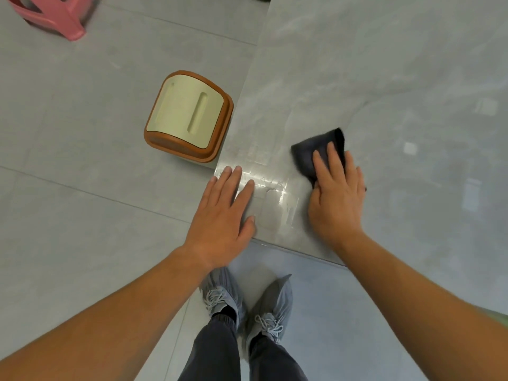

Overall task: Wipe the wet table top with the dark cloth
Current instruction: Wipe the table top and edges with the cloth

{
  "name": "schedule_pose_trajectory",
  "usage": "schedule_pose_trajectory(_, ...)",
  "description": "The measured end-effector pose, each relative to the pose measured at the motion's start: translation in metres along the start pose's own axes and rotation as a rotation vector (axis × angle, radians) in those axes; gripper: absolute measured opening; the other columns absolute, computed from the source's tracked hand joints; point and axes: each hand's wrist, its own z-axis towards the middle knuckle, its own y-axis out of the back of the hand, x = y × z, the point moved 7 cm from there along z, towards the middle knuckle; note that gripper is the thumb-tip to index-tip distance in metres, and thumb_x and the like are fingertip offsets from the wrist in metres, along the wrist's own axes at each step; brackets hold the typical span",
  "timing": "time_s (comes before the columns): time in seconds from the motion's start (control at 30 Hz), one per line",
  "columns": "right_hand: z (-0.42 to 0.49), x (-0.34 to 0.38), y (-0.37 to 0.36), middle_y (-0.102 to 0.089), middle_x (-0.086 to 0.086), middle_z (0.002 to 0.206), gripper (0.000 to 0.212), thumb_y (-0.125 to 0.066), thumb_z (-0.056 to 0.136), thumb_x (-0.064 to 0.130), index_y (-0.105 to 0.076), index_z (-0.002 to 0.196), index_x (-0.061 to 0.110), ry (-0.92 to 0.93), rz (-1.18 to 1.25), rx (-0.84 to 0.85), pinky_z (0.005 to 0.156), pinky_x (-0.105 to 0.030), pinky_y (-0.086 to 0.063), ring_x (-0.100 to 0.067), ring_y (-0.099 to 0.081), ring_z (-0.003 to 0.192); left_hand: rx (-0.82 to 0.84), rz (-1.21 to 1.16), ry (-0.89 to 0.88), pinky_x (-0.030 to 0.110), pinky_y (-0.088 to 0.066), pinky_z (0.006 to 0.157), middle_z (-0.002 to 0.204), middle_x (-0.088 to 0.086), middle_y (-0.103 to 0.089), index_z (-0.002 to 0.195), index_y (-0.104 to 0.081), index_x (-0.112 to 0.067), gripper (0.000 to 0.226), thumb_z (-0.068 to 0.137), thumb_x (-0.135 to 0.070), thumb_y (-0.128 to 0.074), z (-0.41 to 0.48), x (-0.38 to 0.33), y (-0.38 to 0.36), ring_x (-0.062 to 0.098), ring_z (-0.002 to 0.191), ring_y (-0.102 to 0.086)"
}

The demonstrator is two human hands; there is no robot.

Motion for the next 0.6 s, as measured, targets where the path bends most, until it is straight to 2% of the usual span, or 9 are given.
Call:
schedule_pose_trajectory(0.1, -0.047, 0.012, -0.008, -0.025, -0.006, 0.164, 0.061, -0.032, 0.092, 0.024, -0.041, 0.152, 0.016, 0.158, -0.055, 0.054, 0.123, -0.053, -0.012, -0.035, -0.015, 0.153, -0.005, 0.040, 0.006, 0.041, 0.007, 0.123, 0.169, 0.008, 0.004, 0.160, -0.012, -0.020, 0.067, 0.101, -0.050, -0.018, -0.001, 0.000, 0.001, 0.024, 0.154, 0.014)
schedule_pose_trajectory(0.2, -0.067, 0.010, -0.011, -0.024, -0.003, 0.165, 0.058, -0.033, 0.094, 0.024, -0.041, 0.152, 0.018, 0.241, -0.063, 0.101, 0.123, -0.054, -0.012, -0.034, -0.014, 0.153, -0.024, 0.023, -0.002, 0.039, 0.007, 0.122, 0.169, 0.009, 0.001, 0.159, -0.013, -0.020, 0.064, 0.102, -0.049, -0.023, -0.009, 0.001, -0.001, 0.023, 0.154, 0.012)
schedule_pose_trajectory(0.33, -0.018, 0.029, -0.010, -0.030, -0.006, 0.162, 0.059, -0.034, 0.092, 0.025, -0.046, 0.149, 0.017, 0.246, -0.045, 0.086, 0.119, -0.057, -0.018, -0.038, -0.021, 0.150, -0.055, 0.012, -0.046, 0.043, -0.006, 0.125, 0.167, 0.013, -0.011, 0.155, -0.024, -0.017, 0.060, 0.101, -0.043, -0.030, -0.022, 0.004, -0.002, 0.027, 0.155, -0.001)
schedule_pose_trajectory(0.47, 0.037, 0.073, -0.032, -0.021, -0.002, 0.166, 0.058, -0.038, 0.095, 0.021, -0.037, 0.152, 0.024, 0.204, -0.056, 0.049, 0.123, -0.052, -0.007, -0.034, -0.011, 0.153, -0.033, -0.003, -0.062, 0.047, -0.011, 0.125, 0.166, 0.016, -0.012, 0.154, -0.024, -0.015, 0.060, 0.100, -0.042, -0.030, -0.023, 0.003, -0.002, 0.031, 0.154, -0.004)
schedule_pose_trajectory(0.53, 0.029, 0.084, -0.041, -0.021, -0.001, 0.166, 0.058, -0.045, 0.096, 0.019, -0.035, 0.153, 0.025, 0.272, -0.087, 0.064, 0.123, -0.051, -0.005, -0.033, -0.009, 0.153, -0.016, -0.010, -0.061, 0.047, -0.012, 0.125, 0.165, 0.018, -0.014, 0.154, -0.025, -0.015, 0.060, 0.100, -0.041, -0.030, -0.026, 0.002, 0.000, 0.033, 0.154, -0.007)
schedule_pose_trajectory(0.6, 0.007, 0.084, -0.042, -0.026, -0.003, 0.165, 0.059, -0.048, 0.096, 0.019, -0.037, 0.154, 0.024, 0.428, -0.108, 0.117, 0.122, -0.053, -0.012, -0.034, -0.013, 0.153, -0.017, -0.028, -0.069, 0.047, -0.014, 0.124, 0.162, 0.020, -0.020, 0.152, -0.031, -0.013, 0.059, 0.099, -0.038, -0.036, -0.034, 0.003, 0.002, 0.035, 0.152, -0.012)
